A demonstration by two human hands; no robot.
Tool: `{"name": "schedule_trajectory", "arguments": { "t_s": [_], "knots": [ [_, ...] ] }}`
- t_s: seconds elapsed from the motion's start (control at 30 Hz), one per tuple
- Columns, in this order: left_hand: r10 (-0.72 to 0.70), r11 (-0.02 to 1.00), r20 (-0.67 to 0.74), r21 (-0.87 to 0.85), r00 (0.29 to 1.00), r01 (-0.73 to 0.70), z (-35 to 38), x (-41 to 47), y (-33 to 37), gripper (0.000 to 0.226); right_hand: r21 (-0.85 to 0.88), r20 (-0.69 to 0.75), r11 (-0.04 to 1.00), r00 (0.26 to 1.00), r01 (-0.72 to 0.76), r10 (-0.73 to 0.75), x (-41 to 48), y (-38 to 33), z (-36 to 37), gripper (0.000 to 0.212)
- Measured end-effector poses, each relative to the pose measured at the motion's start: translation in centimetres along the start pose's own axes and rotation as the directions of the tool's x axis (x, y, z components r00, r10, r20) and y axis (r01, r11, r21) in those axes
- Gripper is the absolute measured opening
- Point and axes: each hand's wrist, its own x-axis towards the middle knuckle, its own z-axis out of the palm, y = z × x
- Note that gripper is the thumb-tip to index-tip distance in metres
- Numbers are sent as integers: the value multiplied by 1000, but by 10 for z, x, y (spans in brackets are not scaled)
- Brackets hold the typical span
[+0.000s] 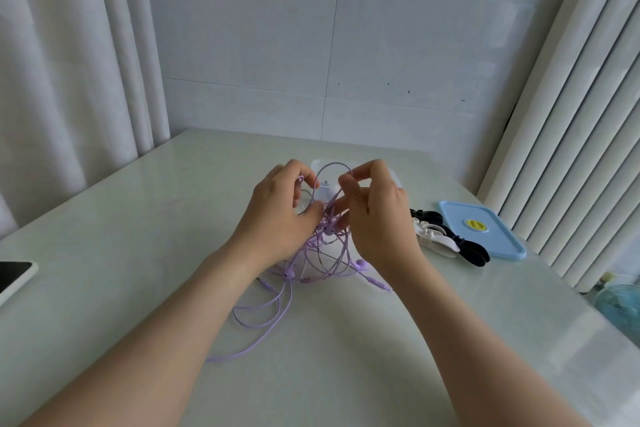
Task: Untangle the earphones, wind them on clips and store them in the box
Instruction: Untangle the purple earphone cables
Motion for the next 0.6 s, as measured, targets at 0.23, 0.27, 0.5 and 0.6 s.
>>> {"name": "schedule_trajectory", "arguments": {
  "t_s": [0.23, 0.27, 0.5, 0.6],
  "knots": [
    [-127, 983, -50, 127, 991, 132, 0, 0, -8, 15, 294, -119, 955, 990, -38, 76, 6, -14, -15, 17],
    [-150, 982, -68, 107, 986, 157, 0, 1, -7, 10, 369, -76, 926, 990, -82, 118, 4, -16, -17, 18],
    [-435, 823, 4, -404, 900, 399, -10, 14, 3, 30, 440, 285, 879, 957, -184, 58, -5, -33, -18, 15],
    [-618, 469, 131, -730, 775, 498, -23, 20, 1, 42, 394, 525, 880, 851, -265, 22, -10, -35, -14, 21]
  ]
}}
